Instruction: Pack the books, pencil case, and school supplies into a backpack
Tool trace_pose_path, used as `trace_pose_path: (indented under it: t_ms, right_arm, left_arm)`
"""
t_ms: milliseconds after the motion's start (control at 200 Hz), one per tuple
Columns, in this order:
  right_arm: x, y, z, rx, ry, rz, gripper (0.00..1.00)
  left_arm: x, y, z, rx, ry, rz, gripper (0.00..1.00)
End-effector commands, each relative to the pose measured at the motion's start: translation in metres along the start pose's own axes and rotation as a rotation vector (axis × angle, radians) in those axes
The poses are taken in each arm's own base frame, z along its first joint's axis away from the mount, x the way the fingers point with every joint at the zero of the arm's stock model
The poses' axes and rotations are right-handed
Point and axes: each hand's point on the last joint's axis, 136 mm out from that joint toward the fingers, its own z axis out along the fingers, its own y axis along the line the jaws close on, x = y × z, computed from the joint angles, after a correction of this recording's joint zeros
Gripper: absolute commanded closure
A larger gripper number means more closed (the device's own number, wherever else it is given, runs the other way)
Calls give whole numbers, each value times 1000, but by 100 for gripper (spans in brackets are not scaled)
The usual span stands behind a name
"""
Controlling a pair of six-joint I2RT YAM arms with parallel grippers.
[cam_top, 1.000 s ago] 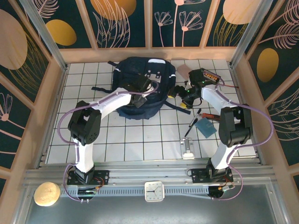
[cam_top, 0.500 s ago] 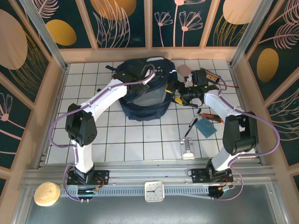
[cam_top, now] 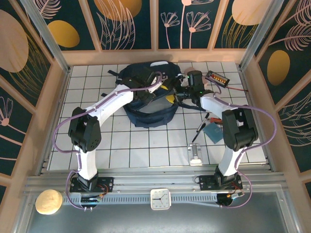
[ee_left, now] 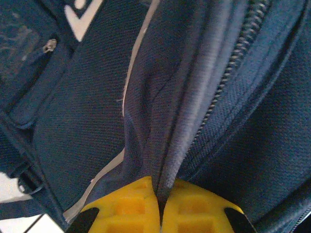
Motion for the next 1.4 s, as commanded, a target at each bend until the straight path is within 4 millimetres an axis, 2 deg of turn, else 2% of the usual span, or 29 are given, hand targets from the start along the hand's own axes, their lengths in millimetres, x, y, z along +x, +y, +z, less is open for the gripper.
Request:
trace_pose_path:
  t_ms: [0,15,35,70,125,145,220,310,410,550,626,746,946,1071,1156,1291,1396]
  right_arm:
    - [-10,-12,9,29,-70,60,53]
    - [-11,-17,8,35,-76,66,64]
    - [-11,-23,7,47,-83,72,78]
    - [-12,-34,4,72,-93,88,100]
    - [-14,-45,-2,94,-99,92,100]
    - [-15,-48,-4,102,-99,93,100]
    - [-21,-52,-12,114,-110,90,100]
    - [-31,-37,-19,61,-115,93,100]
    - [-39,9,-19,-67,-99,112,100]
    - [-49,73,-20,-198,-95,126,100]
    - [-50,95,-21,-238,-93,136,100]
    - [-48,126,-25,-288,-83,126,100]
    - [-42,155,-29,-303,-68,101,100]
    - [-38,163,-31,-310,-58,102,100]
    - [-36,169,-34,-319,-54,102,100]
    - [-32,176,-35,-309,-34,95,100]
    - [-28,175,-35,-298,-25,103,100]
  left_arm:
    - [-17,-32,-27,130,-105,-41,100]
    - [-17,-31,-28,130,-108,-55,98]
    - [-15,-31,-29,129,-109,-70,89]
    - [-11,-28,-32,113,-112,-101,69]
    - [0,-20,-38,69,-116,-167,29]
    - [6,-15,-42,46,-118,-193,18]
    - [29,7,-58,-13,-144,-337,2]
    - [61,18,-62,17,-165,-469,2]
    - [79,20,-66,7,-175,-477,2]
    - [84,30,-74,-27,-219,-496,5]
    - [85,34,-73,-6,-268,-526,12]
    - [74,29,-68,66,-334,-546,16]
    - [47,31,-61,162,-406,-602,20]
    - [33,17,-50,257,-401,-552,32]
    - [36,8,-38,297,-375,-526,34]
    - [38,19,-28,228,-354,-531,30]
    - [29,30,-18,177,-327,-507,32]
